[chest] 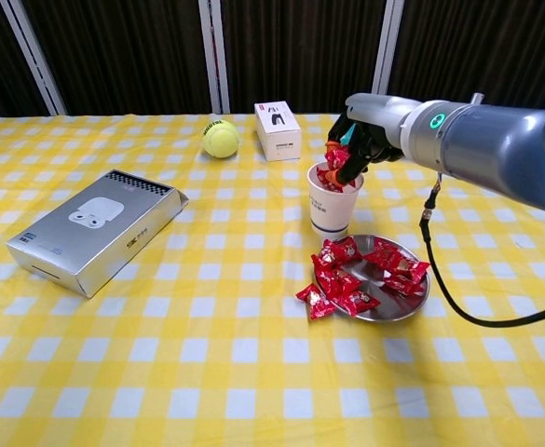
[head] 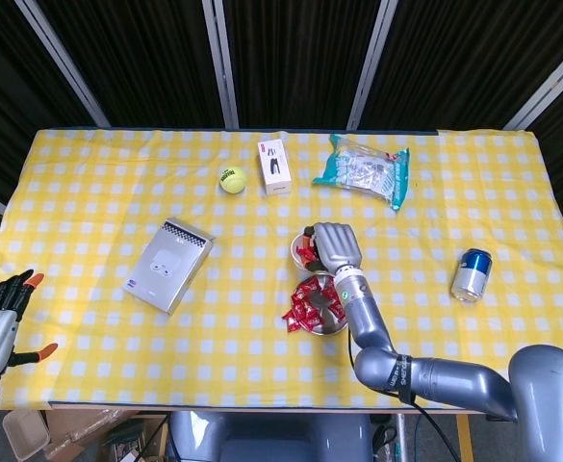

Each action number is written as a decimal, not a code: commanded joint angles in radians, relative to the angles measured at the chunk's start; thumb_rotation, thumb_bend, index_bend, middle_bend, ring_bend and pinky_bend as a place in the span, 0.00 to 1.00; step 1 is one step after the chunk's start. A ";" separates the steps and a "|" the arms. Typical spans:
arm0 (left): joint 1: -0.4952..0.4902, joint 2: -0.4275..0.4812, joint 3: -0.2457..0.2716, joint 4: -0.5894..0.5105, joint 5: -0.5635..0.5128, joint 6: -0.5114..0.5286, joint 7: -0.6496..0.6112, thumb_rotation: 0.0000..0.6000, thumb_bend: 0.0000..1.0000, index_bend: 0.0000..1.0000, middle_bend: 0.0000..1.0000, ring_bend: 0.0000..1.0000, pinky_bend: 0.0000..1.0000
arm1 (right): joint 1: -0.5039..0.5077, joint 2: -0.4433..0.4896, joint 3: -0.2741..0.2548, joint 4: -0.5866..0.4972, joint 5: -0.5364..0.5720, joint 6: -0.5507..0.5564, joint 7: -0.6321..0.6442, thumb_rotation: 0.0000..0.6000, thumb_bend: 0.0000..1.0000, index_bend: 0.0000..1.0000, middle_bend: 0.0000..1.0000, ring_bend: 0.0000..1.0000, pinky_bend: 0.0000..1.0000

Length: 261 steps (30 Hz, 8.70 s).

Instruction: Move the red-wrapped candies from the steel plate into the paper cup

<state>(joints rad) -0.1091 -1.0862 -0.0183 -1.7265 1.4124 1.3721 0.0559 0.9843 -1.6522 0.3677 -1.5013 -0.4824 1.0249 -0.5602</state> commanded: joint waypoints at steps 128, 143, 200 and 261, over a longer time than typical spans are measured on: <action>0.011 -0.001 0.003 0.000 0.013 0.020 0.003 1.00 0.00 0.00 0.00 0.00 0.00 | -0.245 -0.086 -0.326 -0.099 -0.654 0.054 -0.095 1.00 0.38 0.37 0.88 0.99 1.00; 0.010 0.000 0.004 -0.001 0.012 0.017 0.000 1.00 0.00 0.00 0.00 0.00 0.00 | -0.249 -0.132 -0.306 -0.014 -0.626 0.036 -0.117 1.00 0.39 0.38 0.88 0.99 1.00; 0.003 0.011 0.000 -0.016 -0.010 -0.006 -0.018 1.00 0.00 0.00 0.00 0.00 0.00 | -0.136 -0.036 -0.027 0.040 -0.422 0.011 -0.061 1.00 0.59 0.54 0.88 0.99 1.00; 0.014 0.000 0.000 -0.002 0.009 0.025 -0.012 1.00 0.00 0.00 0.00 0.00 0.00 | -0.249 0.084 -0.283 -0.241 -0.359 0.014 -0.078 1.00 0.31 0.20 0.88 0.96 1.00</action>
<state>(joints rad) -0.0943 -1.0867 -0.0178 -1.7283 1.4224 1.3975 0.0440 0.7330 -1.5604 0.0817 -1.7538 -0.8432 1.0482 -0.6482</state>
